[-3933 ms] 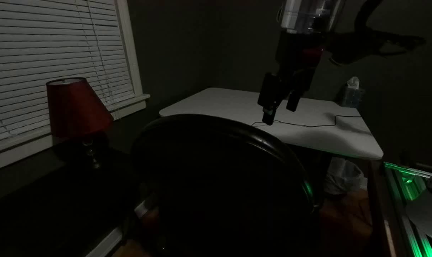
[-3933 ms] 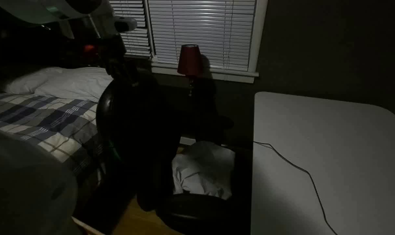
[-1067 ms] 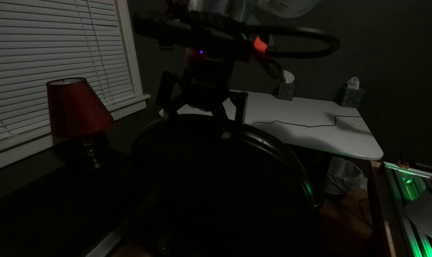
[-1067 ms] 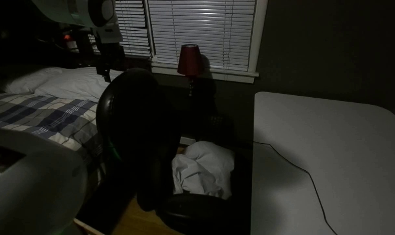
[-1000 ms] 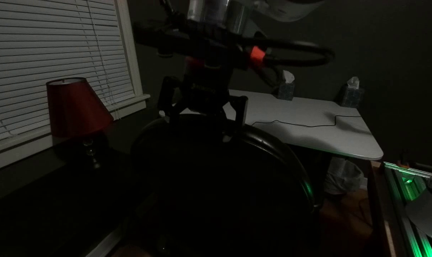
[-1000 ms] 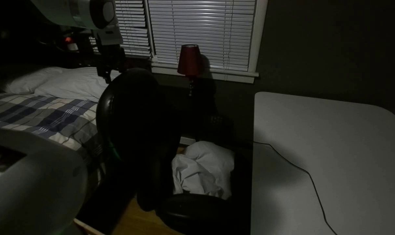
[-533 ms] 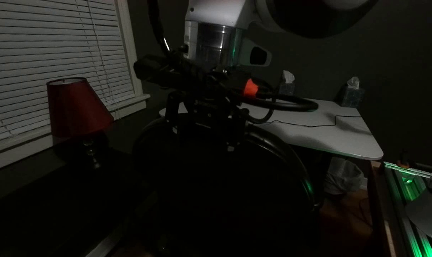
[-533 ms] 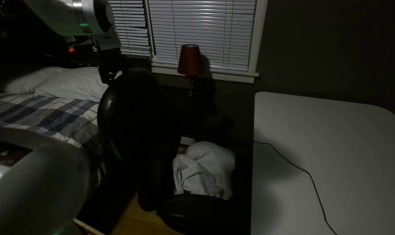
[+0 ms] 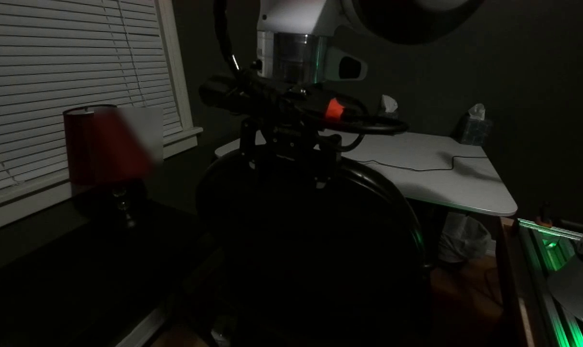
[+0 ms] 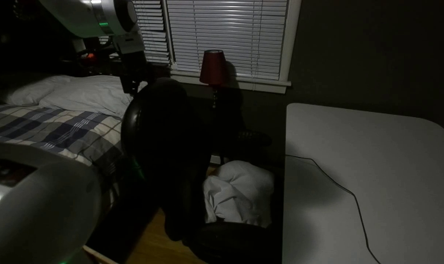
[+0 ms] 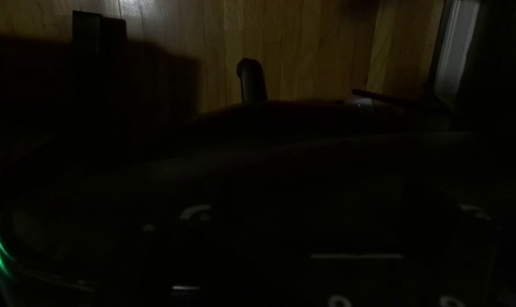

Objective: Push the black chair underneath the table.

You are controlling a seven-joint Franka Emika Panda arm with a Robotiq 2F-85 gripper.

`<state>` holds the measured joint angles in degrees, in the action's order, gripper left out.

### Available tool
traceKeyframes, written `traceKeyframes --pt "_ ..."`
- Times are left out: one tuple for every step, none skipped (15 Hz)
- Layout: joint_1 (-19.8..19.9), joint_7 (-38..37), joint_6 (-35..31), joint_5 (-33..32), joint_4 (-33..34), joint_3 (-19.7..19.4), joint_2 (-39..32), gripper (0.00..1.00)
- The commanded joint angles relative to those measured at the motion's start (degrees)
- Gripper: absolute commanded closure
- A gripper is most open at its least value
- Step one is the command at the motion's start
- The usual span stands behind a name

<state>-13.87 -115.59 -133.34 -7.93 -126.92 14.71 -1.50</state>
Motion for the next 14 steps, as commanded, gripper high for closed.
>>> traceKeyframes --pt "1.3 1.5 3.5 -2.8 -1.6 -2.1 2.9 0.0" --pt "1.6 2.6 3.6 -3.3 -1.8 -2.6 3.3 0.0" --pt "1.9 3.3 4.1 -4.1 -2.0 -3.0 3.7 0.0" --pt "2.2 4.2 4.4 -5.0 -2.3 -3.3 4.2 0.0" --pt "2.6 4.4 5.0 -7.2 -2.6 -3.7 4.7 0.0" --pt "3.0 5.7 4.9 -7.8 -2.8 -3.9 5.2 0.0" --pt "3.4 7.2 5.0 -8.7 -3.1 -4.2 5.7 0.0" --pt "3.8 8.3 5.3 -9.7 -3.3 -4.4 6.1 0.0" --pt "4.3 8.9 5.3 -10.8 -3.5 -4.7 6.7 0.0" --pt "4.8 9.7 5.1 -11.1 -3.8 -4.9 7.2 0.0" --pt "5.2 10.3 5.0 -11.9 -4.2 -5.1 7.7 0.0" --pt "5.7 11.0 4.9 -13.2 -4.5 -5.3 8.2 0.0" --pt "6.2 12.0 5.0 -14.6 -4.9 -5.4 8.7 0.0" --pt "6.6 12.4 5.0 -15.9 -5.2 -5.5 9.1 0.0"
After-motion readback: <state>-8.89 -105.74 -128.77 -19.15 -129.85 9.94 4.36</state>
